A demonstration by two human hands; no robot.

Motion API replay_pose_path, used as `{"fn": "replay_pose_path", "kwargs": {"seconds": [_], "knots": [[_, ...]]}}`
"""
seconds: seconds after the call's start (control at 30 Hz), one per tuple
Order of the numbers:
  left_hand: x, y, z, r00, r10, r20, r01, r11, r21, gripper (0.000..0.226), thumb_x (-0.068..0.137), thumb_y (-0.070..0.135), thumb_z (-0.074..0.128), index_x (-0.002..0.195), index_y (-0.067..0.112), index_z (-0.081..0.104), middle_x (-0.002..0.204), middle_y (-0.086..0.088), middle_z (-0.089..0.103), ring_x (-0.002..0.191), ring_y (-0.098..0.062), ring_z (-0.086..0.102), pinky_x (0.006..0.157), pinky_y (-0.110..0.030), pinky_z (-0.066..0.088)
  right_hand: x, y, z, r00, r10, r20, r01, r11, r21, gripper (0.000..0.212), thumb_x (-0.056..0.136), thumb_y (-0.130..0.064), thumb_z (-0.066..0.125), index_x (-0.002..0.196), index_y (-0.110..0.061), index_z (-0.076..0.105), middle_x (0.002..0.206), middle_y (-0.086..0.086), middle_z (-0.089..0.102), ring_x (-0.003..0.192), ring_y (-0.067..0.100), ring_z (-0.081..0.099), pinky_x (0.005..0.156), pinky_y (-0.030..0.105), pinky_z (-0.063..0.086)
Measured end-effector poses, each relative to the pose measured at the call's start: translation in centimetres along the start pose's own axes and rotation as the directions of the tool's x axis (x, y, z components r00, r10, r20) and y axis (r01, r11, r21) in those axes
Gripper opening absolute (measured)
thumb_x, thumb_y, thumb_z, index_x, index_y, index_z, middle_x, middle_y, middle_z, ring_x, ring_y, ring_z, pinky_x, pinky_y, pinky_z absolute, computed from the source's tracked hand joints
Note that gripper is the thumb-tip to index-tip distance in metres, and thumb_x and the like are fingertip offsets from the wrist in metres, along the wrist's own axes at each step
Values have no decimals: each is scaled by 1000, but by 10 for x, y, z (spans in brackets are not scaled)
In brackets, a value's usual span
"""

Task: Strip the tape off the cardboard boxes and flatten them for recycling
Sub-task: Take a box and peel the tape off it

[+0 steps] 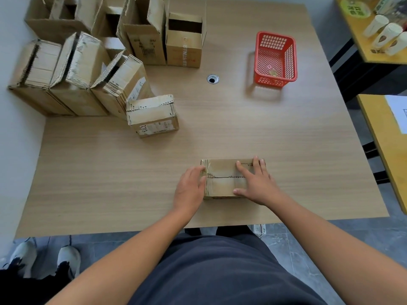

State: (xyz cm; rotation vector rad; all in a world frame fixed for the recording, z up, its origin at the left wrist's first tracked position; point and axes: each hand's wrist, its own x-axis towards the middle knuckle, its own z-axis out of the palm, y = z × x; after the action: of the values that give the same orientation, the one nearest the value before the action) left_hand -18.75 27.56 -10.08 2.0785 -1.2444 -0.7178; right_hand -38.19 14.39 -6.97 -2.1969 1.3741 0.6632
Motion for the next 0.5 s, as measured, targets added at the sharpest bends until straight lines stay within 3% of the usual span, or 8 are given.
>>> {"fn": "replay_pose_path", "kwargs": {"seconds": [0.07, 0.13, 0.23, 0.3, 0.37, 0.5], "knots": [[-2, -9, -4, 990, 137, -15, -130, 966, 225, 38, 98, 29, 61, 136, 26, 57, 146, -2, 41, 130, -24, 43, 108, -37, 41, -1, -1, 2, 999, -8, -42, 7, 1000, -27, 95, 90, -67, 62, 159, -51, -2, 168, 10, -24, 155, 32, -22, 123, 60, 9], [-3, -15, -11, 951, 300, -75, -262, 910, 322, 45, 88, 28, 73, 132, 22, 62, 148, -7, 31, 129, -29, 41, 109, -41, 43, -5, -2, 7, 989, -68, -131, 59, 996, -72, 86, 93, -62, 60, 158, -54, 4, 171, 7, -12, 157, 33, -14, 124, 59, 6], [3, -22, -19, 873, 487, -5, -461, 829, 318, 63, 84, 17, 79, 141, 23, 52, 139, -6, 46, 114, -30, 54, 93, -46, 55, -15, -5, 24, 956, -216, -198, 188, 971, -149, 64, 102, -51, 51, 157, -53, 18, 171, 7, 5, 158, 30, 1, 125, 56, 3], [7, -22, -24, 817, 560, 142, -576, 773, 266, 53, 90, 17, 74, 138, 26, 57, 132, -3, 61, 115, -33, 58, 93, -49, 53, -20, -9, 37, 959, -217, -182, 194, 971, -136, 66, 100, -62, 45, 159, -51, 16, 172, 7, -2, 158, 28, -7, 125, 56, -2], [11, -22, -29, 754, 600, 267, -655, 714, 247, 29, 95, 25, 66, 124, 25, 70, 128, 5, 67, 123, -36, 55, 97, -51, 50, -20, -12, 43, 967, -197, -164, 175, 975, -138, 81, 91, -75, 44, 160, -49, 11, 172, 5, -10, 157, 28, -15, 124, 58, -5], [26, -16, -40, 710, 570, 413, -689, 683, 242, 19, 94, 33, 66, 107, 25, 76, 122, 11, 68, 124, -34, 51, 97, -49, 46, -17, -10, 40, 956, -197, -218, 165, 974, -158, 74, 95, -62, 56, 157, -49, 19, 172, 5, 1, 158, 27, -5, 125, 56, 3]]}}
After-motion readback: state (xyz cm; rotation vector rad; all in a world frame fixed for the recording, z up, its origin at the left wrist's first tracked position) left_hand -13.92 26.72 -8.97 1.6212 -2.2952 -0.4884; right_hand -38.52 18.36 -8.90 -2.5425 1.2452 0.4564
